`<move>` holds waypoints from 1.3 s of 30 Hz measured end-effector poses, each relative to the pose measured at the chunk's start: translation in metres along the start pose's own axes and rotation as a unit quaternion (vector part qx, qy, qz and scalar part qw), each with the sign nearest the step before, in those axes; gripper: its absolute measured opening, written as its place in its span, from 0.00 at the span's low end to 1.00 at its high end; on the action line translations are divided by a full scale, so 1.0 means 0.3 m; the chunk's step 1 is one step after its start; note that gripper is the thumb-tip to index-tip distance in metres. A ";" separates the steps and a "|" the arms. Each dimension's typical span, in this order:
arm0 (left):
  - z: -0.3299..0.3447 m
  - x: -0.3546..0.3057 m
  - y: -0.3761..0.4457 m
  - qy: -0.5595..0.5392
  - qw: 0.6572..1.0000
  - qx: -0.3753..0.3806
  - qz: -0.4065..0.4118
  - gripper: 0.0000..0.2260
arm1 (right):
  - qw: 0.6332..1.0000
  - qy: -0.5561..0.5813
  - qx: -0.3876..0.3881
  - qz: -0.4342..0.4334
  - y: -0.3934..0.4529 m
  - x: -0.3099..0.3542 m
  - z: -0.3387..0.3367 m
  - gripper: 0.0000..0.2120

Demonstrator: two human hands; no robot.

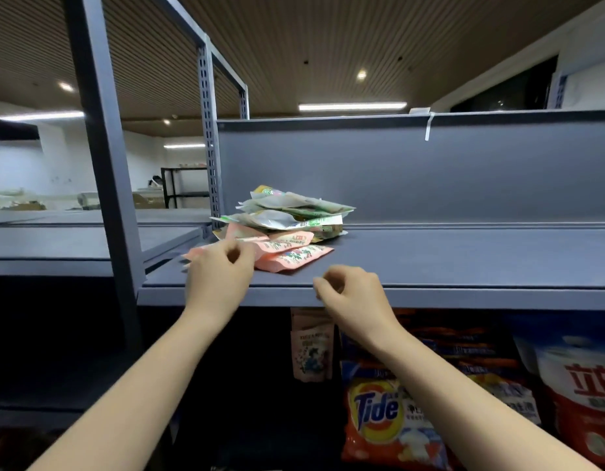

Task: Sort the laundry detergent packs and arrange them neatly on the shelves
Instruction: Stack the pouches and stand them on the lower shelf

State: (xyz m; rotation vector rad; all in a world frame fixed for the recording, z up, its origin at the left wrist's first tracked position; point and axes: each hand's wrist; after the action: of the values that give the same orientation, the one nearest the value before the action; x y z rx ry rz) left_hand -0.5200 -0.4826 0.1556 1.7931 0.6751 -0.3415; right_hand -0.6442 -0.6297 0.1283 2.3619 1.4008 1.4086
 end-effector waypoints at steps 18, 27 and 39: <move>0.149 0.184 0.343 0.255 0.919 0.298 -0.030 0.19 | 0.949 -0.130 0.034 0.286 0.418 0.073 0.168 0.07; 0.185 0.159 0.315 0.188 0.922 0.337 -0.016 0.16 | 0.951 0.044 -0.036 0.303 0.449 0.021 0.154 0.04; 0.262 0.032 0.231 0.233 0.900 0.367 -0.047 0.50 | 0.965 0.181 -0.150 0.116 0.333 -0.030 -0.012 0.10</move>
State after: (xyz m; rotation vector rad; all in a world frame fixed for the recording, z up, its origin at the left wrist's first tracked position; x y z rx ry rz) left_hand -0.4629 -0.5679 0.1784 2.6141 1.0660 -0.2437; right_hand -0.5815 -0.6962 0.1701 2.2037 0.8932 2.0336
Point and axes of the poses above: each hand's wrist, its own y-axis towards the middle knuckle, its own z-axis out of the palm, x = y × z, and after that the axes turned 9 degrees about z, right-handed
